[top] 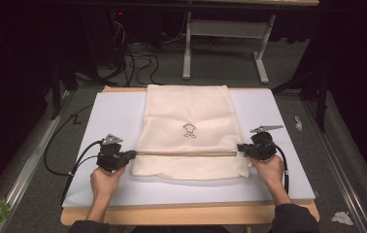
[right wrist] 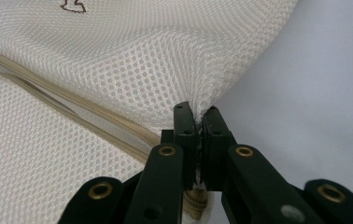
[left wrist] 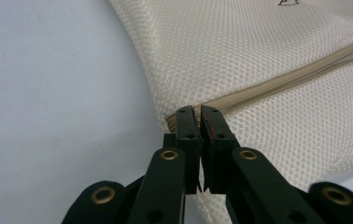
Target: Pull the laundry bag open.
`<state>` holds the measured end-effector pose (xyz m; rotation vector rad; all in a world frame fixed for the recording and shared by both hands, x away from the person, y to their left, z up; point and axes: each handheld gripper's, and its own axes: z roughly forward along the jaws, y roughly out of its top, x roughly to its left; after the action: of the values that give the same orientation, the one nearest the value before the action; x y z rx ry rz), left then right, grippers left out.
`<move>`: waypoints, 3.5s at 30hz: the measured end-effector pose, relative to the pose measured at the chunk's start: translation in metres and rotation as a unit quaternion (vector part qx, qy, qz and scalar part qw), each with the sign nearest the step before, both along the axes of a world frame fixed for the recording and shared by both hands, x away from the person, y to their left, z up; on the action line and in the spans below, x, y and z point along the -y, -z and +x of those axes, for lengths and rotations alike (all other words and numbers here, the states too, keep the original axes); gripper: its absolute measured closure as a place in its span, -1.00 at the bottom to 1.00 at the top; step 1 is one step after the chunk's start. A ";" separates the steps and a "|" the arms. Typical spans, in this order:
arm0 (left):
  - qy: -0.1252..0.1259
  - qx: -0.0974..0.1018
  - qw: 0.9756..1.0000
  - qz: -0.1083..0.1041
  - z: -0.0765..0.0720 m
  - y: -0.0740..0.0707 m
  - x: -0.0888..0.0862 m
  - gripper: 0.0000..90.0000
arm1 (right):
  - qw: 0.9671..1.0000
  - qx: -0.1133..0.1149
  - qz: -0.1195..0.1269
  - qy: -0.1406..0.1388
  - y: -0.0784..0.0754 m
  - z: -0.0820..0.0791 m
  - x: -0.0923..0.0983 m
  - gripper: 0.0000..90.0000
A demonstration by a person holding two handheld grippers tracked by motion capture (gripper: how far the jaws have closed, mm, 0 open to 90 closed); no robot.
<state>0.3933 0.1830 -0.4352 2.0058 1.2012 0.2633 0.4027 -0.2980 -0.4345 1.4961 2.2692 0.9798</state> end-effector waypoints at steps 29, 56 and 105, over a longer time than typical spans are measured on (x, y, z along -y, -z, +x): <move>0.006 -0.013 1.000 -0.001 0.002 0.010 -0.001 0.72 | 1.000 0.001 -0.017 0.005 0.004 -0.003 -0.008 0.38; -0.026 0.076 0.996 -0.039 -0.006 -0.022 -0.031 0.28 | 0.994 0.102 0.029 0.041 -0.031 -0.029 0.023 0.26; -0.109 0.108 0.987 -0.041 0.008 0.002 -0.070 0.24 | 0.980 0.102 0.068 0.160 0.010 -0.043 0.099 0.41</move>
<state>0.4016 0.2525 -0.4371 1.7279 1.2698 0.5169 0.3593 -0.3972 -0.4446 1.6631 1.7846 1.1454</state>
